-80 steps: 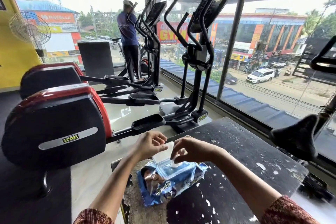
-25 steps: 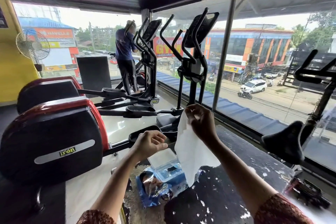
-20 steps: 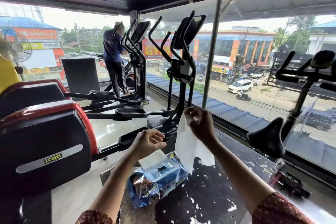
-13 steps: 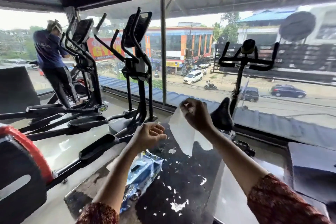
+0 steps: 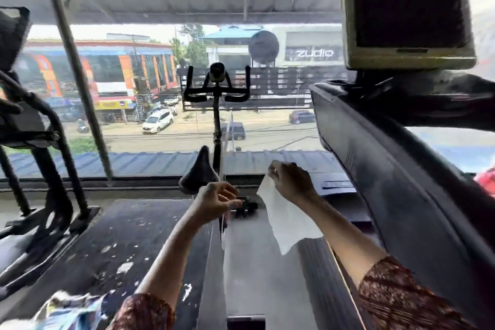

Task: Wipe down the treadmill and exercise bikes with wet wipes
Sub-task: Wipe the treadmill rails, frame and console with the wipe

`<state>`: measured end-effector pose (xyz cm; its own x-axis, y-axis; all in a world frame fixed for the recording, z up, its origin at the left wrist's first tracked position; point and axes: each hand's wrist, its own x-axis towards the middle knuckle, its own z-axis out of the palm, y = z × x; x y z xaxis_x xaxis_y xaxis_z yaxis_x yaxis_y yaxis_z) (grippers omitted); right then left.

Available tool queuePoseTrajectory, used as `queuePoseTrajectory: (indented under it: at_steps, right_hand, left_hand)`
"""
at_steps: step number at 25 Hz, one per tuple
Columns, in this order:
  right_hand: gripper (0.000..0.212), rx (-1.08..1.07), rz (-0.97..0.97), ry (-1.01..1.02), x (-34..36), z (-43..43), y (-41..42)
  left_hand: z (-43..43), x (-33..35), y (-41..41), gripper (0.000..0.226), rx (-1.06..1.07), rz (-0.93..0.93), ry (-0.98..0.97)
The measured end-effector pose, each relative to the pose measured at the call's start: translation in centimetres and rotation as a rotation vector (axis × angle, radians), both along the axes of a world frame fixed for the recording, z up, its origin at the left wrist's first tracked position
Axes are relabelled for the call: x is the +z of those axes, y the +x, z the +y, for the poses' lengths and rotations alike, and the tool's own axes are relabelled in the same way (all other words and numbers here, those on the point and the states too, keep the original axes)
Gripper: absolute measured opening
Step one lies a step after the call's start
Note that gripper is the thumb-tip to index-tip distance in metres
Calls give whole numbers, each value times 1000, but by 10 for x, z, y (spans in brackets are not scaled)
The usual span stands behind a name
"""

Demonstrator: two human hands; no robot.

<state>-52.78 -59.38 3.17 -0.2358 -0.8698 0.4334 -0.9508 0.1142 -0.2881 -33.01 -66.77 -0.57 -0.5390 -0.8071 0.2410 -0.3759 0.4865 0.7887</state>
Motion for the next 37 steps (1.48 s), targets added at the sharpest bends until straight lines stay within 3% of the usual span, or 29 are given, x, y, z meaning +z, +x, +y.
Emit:
queuePoseTrajectory:
  at_steps: [7, 18, 28, 37]
  right_hand:
    - [21, -78, 214, 206, -1, -32, -88]
    - [21, 22, 69, 295, -22, -133, -139]
    - [16, 162, -37, 250, -21, -346, -202]
    - [15, 97, -153, 210, -30, -506, -289]
  left_hand:
    - [-38, 10, -88, 20, -98, -68, -72]
    - [-127, -10, -141, 24, -47, -74, -33]
    - [-343, -10, -208, 22, -16, -92, -56]
    - [-515, -21, -298, 26, -75, -112, -37]
